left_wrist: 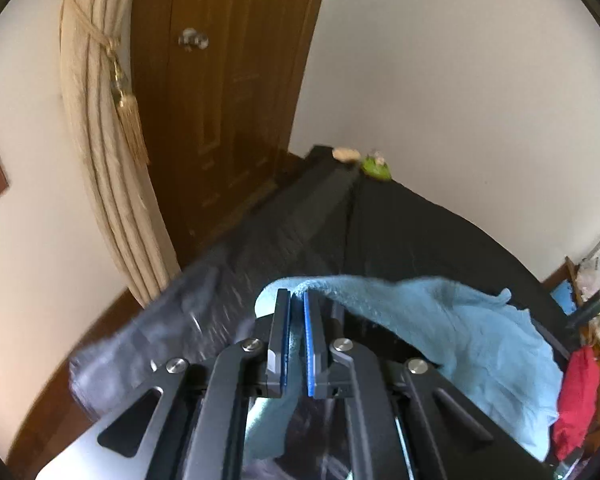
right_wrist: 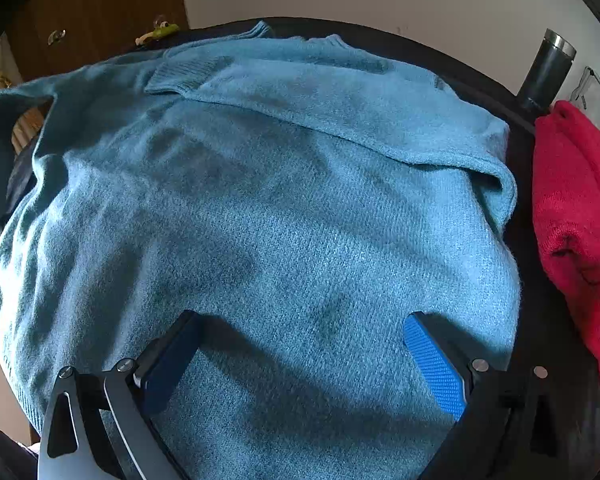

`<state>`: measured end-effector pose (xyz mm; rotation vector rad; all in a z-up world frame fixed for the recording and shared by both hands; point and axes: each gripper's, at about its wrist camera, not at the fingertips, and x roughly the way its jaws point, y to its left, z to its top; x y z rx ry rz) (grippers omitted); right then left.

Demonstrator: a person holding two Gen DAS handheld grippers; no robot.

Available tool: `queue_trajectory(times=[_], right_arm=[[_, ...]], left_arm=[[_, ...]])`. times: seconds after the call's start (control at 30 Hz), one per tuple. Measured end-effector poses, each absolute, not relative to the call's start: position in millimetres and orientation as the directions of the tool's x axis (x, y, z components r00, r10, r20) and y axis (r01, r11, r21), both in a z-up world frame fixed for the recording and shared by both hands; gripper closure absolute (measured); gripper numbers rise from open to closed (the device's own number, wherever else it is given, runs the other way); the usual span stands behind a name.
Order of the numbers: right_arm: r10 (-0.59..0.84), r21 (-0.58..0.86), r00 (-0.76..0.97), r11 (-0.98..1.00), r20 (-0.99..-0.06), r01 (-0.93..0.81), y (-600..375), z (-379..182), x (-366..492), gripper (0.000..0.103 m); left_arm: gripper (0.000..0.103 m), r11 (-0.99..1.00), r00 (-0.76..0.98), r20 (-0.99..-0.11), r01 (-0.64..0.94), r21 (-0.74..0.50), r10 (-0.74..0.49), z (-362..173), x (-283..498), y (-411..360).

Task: Fold clothes
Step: 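Grasp the opposite side edge with the left gripper and fold it inward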

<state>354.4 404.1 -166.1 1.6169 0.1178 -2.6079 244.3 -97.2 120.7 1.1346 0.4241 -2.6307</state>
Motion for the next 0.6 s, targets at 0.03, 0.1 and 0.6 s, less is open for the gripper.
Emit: queue_trajectory(times=[0.03,0.1,0.6], right_arm=[[-0.02,-0.028,-0.445,-0.995,-0.895,0.1,405,-166,355,0.001],[-0.02,-0.027,-0.447,-0.995,-0.894,0.1,408,-167,360,0.001],[-0.02,-0.024,-0.466,-0.996,-0.885,0.089,420,-168,375,0.001]], left_arm=[[0.096,-0.929,-0.662,-0.741,0.336,-0.155,-0.116,116,242,-96],[0.096,-0.928,-0.644,-0.754,0.346,-0.139,-0.127,101,235,-95],[0.096,-0.998,-0.786,-0.615,-0.064,-0.028,0.067,145,186,24]])
